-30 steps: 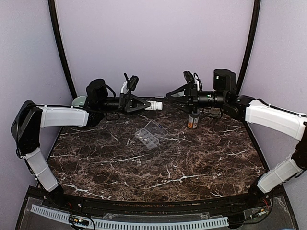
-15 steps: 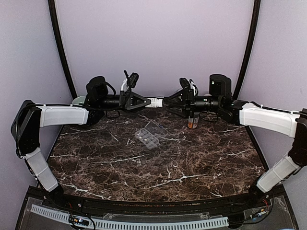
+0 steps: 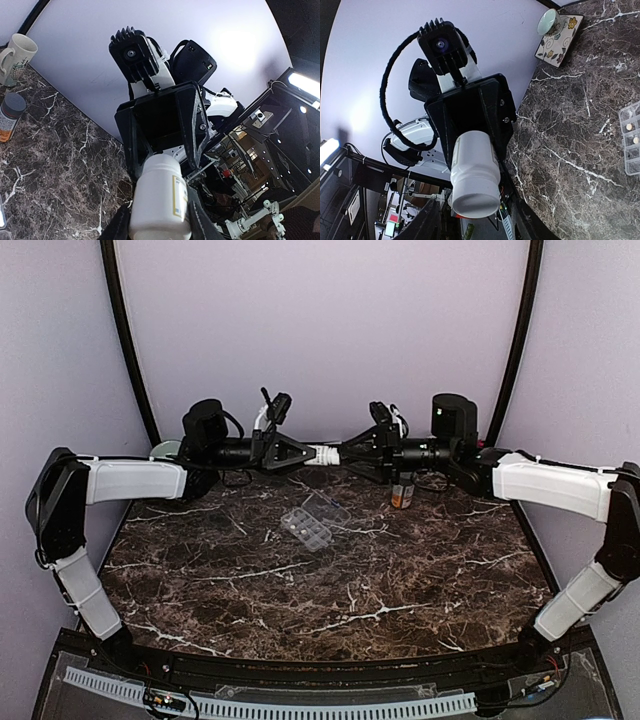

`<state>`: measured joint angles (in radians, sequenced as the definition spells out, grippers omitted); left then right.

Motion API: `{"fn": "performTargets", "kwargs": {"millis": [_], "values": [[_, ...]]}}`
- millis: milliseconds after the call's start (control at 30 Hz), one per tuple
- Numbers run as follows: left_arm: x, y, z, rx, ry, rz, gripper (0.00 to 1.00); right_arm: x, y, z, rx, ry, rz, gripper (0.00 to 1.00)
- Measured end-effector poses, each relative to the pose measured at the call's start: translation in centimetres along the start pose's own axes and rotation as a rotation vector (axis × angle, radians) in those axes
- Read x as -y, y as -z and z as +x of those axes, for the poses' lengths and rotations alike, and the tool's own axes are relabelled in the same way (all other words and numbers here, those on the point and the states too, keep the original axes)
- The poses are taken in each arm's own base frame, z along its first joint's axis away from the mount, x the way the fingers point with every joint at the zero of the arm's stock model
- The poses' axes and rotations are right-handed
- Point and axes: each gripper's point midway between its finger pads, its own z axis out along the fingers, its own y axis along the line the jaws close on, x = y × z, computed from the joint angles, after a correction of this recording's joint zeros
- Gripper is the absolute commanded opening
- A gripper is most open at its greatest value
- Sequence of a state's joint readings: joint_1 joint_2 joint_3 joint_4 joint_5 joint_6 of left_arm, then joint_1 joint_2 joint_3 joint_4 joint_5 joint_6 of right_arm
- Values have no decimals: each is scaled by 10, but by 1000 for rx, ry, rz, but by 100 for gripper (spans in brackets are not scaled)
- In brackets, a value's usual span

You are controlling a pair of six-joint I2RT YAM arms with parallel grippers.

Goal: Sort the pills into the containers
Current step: Unscrew the lid of the pill bottle.

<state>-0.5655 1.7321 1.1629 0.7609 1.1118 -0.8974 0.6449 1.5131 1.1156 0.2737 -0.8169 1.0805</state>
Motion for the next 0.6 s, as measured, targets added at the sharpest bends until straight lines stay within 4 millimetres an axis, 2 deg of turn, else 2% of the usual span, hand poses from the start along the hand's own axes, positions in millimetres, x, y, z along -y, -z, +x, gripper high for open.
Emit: {"fn": "performTargets", "kwargs": {"millis": [267, 600], "values": [[-4, -1, 0, -4, 2, 2, 0, -5, -5, -8, 3, 10, -15, 44], [-4, -2, -1, -7, -6, 11, 0, -4, -6, -8, -8, 3, -19, 37]]}}
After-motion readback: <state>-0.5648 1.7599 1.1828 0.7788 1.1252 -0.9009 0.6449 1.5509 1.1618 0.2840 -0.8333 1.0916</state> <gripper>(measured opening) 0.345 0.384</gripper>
